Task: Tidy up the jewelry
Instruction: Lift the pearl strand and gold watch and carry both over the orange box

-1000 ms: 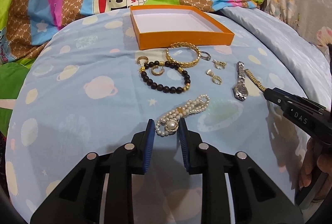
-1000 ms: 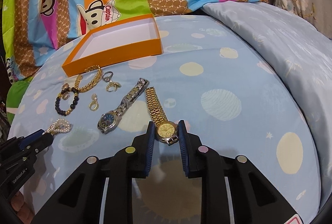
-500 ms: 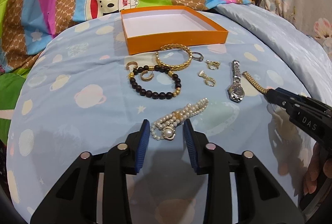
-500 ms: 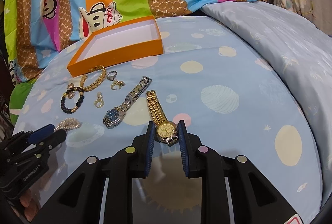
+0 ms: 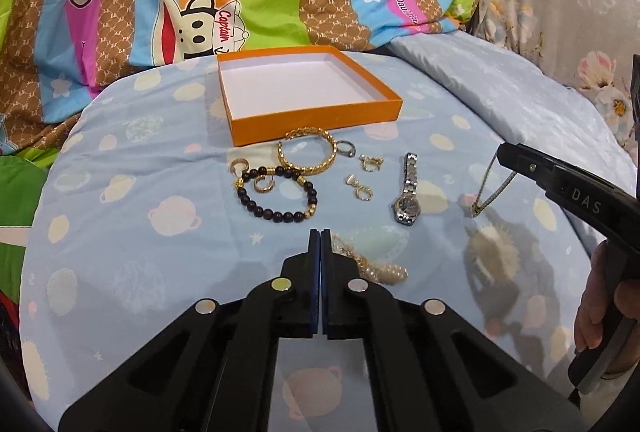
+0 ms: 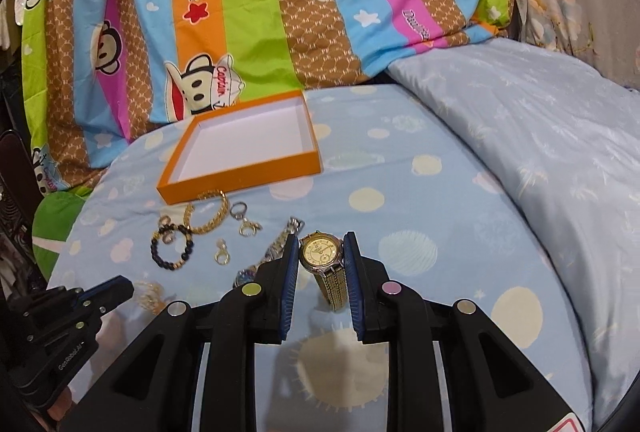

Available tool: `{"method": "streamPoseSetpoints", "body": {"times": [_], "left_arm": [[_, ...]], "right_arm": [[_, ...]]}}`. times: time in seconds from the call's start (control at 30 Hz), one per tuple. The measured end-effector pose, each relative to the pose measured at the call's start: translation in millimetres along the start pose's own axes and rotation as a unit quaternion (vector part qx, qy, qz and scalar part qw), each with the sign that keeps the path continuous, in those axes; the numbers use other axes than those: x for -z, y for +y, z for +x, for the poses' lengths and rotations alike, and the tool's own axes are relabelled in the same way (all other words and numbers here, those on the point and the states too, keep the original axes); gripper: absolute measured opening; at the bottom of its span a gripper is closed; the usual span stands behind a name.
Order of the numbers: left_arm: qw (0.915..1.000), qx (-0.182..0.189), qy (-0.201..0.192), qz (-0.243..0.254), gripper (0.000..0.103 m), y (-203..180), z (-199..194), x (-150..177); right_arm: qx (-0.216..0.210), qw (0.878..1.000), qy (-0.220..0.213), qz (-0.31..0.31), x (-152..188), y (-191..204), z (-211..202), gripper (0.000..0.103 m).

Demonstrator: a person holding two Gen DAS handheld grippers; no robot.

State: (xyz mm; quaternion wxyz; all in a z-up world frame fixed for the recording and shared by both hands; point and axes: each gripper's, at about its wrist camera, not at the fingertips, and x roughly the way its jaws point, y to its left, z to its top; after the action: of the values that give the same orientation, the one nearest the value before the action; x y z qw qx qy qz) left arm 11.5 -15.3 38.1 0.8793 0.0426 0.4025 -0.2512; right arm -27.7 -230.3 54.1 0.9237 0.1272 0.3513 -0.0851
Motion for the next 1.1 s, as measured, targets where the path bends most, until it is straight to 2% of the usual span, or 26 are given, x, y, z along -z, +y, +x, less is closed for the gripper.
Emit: {"method": "streamPoseSetpoints", "body": {"times": [0.13, 0.23, 0.27, 0.3, 0.33, 0.37, 0.4, 0.47, 0.57, 0.63, 0.67, 0.7, 0.73, 0.8, 1.1], "left_arm": [[1.0000, 0.001, 0.002, -0.003, 0.000, 3, 0, 0], [0.9995, 0.023, 0.016, -0.014, 0.000, 5, 5, 5], [0.9992, 0.030, 0.017, -0.019, 0.006, 5, 7, 6], [0.9989, 0.035, 0.021, -0.025, 0.022, 3, 8, 6], [0.9985, 0.040, 0.025, -0.027, 0.033, -1, 10, 5], [0.9985, 0.038, 0.025, -0.030, 0.052, -3, 11, 4], [0.9987, 0.035, 0.017, -0.034, 0.059, -8, 11, 2], [0.9990, 0.029, 0.017, -0.027, 0.062, -18, 17, -1], [0.9983, 0.017, 0.050, -0.024, 0.061, -30, 41, -2], [0.9965, 0.009, 0.076, -0.033, 0.053, -31, 58, 3], [0.9976, -0.002, 0.063, -0.029, 0.050, -33, 58, 4], [0.9979, -0.013, 0.061, -0.019, 0.039, -35, 58, 5], [0.9977, -0.019, 0.063, -0.015, 0.036, -35, 59, 5], [0.9978, -0.021, 0.061, -0.017, 0.019, -32, 58, 6], [0.9985, -0.008, 0.044, -0.030, 0.017, -12, 29, -2]], "right_arm": [[0.003, 1.000, -0.003, 0.000, -2, -1, -1, 0.021], [0.003, 1.000, 0.005, 0.005, 1, -2, 4, 0.021], [0.003, 1.000, 0.008, 0.007, 3, -3, 5, 0.021], [0.003, 1.000, 0.010, 0.008, 3, -4, 6, 0.021], [0.003, 1.000, 0.011, 0.010, 4, -4, 7, 0.021], [0.003, 1.000, 0.012, 0.010, 4, -5, 8, 0.021], [0.003, 1.000, 0.011, 0.010, 5, -5, 8, 0.021], [0.004, 1.000, 0.011, 0.011, 5, -7, 8, 0.021], [0.005, 1.000, 0.013, 0.012, 6, -9, 9, 0.021], [0.005, 1.000, 0.016, 0.012, 7, -11, 10, 0.021], [0.005, 1.000, 0.018, 0.011, 8, -11, 11, 0.021], [0.004, 1.000, 0.019, 0.011, 8, -12, 11, 0.021], [0.003, 1.000, 0.020, 0.010, 8, -12, 11, 0.021], [-0.001, 1.000, 0.021, 0.008, 7, -9, 12, 0.021], [-0.019, 1.000, 0.011, -0.002, -5, 4, 9, 0.021]]}}
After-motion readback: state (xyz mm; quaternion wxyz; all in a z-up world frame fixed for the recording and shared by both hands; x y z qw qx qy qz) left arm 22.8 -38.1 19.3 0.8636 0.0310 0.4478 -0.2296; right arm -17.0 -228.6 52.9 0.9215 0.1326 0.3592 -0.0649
